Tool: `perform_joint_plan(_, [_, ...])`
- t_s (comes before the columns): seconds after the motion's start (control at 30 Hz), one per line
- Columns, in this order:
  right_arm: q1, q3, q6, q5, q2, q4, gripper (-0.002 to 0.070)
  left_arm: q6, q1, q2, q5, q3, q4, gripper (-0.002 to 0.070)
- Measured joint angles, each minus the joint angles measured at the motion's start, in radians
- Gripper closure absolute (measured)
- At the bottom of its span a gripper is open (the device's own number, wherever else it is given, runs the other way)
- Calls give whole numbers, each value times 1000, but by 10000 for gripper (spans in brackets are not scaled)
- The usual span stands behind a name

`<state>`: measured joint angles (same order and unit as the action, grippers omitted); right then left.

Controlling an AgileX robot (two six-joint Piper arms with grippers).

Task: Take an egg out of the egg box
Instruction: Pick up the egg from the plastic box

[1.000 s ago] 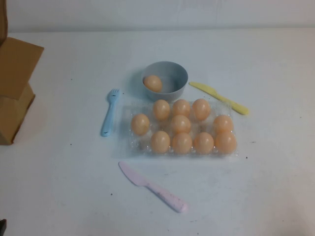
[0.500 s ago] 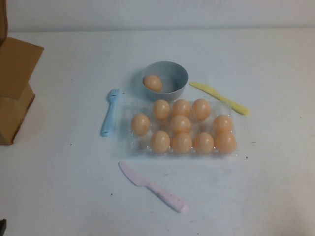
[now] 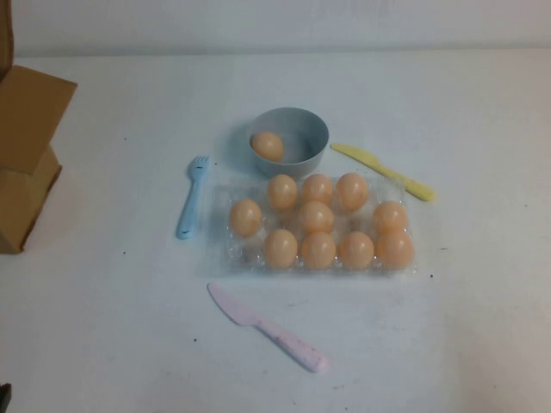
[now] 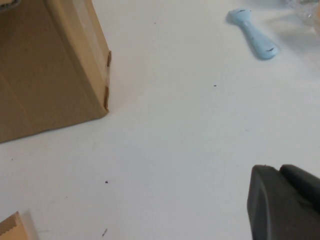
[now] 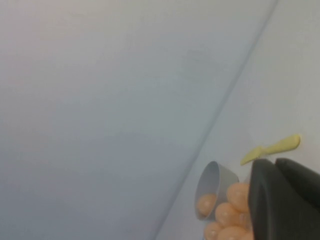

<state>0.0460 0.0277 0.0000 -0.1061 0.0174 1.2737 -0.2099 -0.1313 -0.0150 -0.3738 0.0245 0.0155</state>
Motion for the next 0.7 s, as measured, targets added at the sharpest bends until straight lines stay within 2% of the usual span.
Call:
perform_joint_plan(0.33, [0, 0, -21, -27, 0, -44, 696, 0, 0, 0, 0, 0, 0, 678])
perform_joint_plan(0.47, [0, -79, -195, -141, -45, -104, 696, 0, 0, 0, 0, 0, 0, 678])
perform_joint_plan(0.7, [0, -382, -527, -301, -392, -226, 696, 0, 0, 0, 0, 0, 0, 678])
